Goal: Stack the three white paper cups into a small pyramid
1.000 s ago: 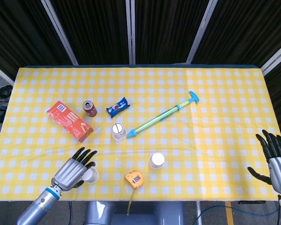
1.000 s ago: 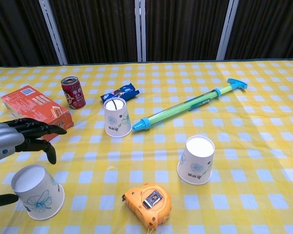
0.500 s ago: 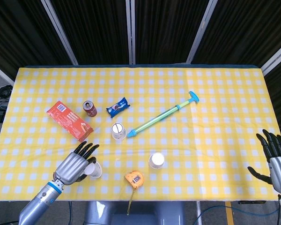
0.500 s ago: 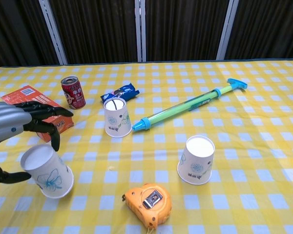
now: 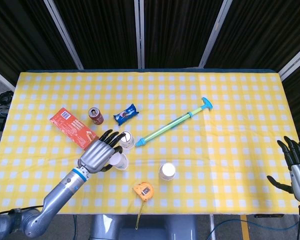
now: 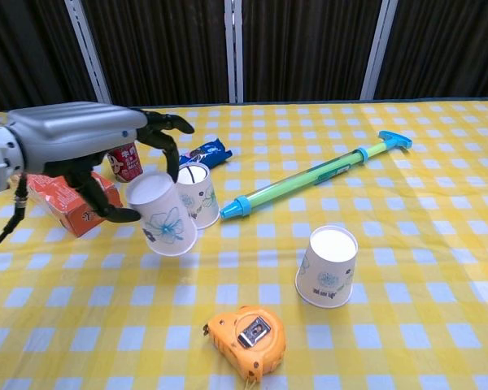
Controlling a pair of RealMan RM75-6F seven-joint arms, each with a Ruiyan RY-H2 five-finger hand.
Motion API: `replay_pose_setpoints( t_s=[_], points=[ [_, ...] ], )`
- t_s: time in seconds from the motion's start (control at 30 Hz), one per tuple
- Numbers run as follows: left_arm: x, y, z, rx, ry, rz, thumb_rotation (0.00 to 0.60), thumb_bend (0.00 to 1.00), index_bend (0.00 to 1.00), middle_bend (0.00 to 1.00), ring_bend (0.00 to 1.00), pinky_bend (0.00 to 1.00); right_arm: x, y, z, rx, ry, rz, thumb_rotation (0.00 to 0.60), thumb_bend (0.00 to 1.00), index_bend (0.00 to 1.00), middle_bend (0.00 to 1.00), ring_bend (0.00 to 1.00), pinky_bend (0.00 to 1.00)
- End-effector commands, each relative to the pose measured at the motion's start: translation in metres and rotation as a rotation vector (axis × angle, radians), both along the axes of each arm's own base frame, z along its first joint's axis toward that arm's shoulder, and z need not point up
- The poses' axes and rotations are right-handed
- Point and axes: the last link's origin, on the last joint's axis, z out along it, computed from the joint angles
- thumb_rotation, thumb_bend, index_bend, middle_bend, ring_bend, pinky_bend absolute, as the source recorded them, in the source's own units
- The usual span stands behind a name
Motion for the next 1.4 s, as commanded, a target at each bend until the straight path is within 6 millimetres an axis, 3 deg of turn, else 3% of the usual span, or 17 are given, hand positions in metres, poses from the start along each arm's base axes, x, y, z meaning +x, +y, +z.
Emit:
replay_pose_setpoints(
  t_s=[0.03, 0.4, 0.77, 0.9, 0.97, 1.07, 1.13, 1.23, 1.4],
  points=[
    [0.02, 0.014, -0.019, -0.005, 0.003, -0.028, 0.6, 0.3, 0.41, 0.0, 0.0, 0.0, -0.002, -0.002, 0.001, 0.001, -0.002, -0.008, 0.6, 0.02, 0.05, 0.0, 0.0, 0.0],
    [0.065, 0.048, -0.061, 0.008, 0.018, -0.025, 0.6, 0.3, 0.42, 0.0, 0.0, 0.0, -0.007, -0.005, 0.006, -0.009, -0.022, -0.023, 0.6, 0.02, 0.05, 0.0, 0.0, 0.0],
    [0.065, 0.09, -0.083, 0.048, 0.05, 0.099, 0.6, 0.3, 0.42, 0.0, 0.0, 0.0, -0.008, -0.006, 0.006, -0.005, -0.029, -0.024, 0.6, 0.02, 0.05, 0.0, 0.0, 0.0],
    [0.06, 0.094, -0.087, 0.035, 0.052, 0.132, 0.6, 0.29, 0.3, 0.0, 0.0, 0.0, -0.007, -0.006, 0.005, -0.001, -0.028, -0.021, 0.6, 0.02, 0.05, 0.0, 0.0, 0.0],
    [0.056, 0.094, -0.088, 0.025, 0.053, 0.149, 0.6, 0.28, 0.2, 0.0, 0.0, 0.0, -0.007, -0.006, 0.005, 0.0, -0.026, -0.02, 0.6, 0.02, 0.05, 0.0, 0.0, 0.0],
    [0.049, 0.093, -0.087, 0.017, 0.057, 0.16, 0.6, 0.25, 0.05, 0.0, 0.0, 0.0, -0.007, -0.005, 0.005, -0.001, -0.023, -0.02, 0.6, 0.02, 0.05, 0.0, 0.0, 0.0],
    [0.046, 0.092, -0.083, 0.019, 0.05, 0.162, 0.6, 0.22, 0.01, 0.0, 0.0, 0.0, -0.006, -0.005, 0.004, -0.002, -0.021, -0.018, 0.6, 0.02, 0.05, 0.0, 0.0, 0.0],
    [0.041, 0.091, -0.073, 0.03, 0.023, 0.165, 0.6, 0.21, 0.0, 0.0, 0.0, 0.0, -0.006, -0.005, 0.004, -0.003, -0.018, -0.015, 0.6, 0.02, 0.05, 0.0, 0.0, 0.0],
    [0.028, 0.079, -0.034, 0.065, -0.074, 0.159, 0.6, 0.21, 0.0, 0.0, 0.0, 0.0, -0.005, -0.005, 0.003, -0.005, -0.014, -0.016, 0.6, 0.02, 0.05, 0.0, 0.0, 0.0]
  ],
)
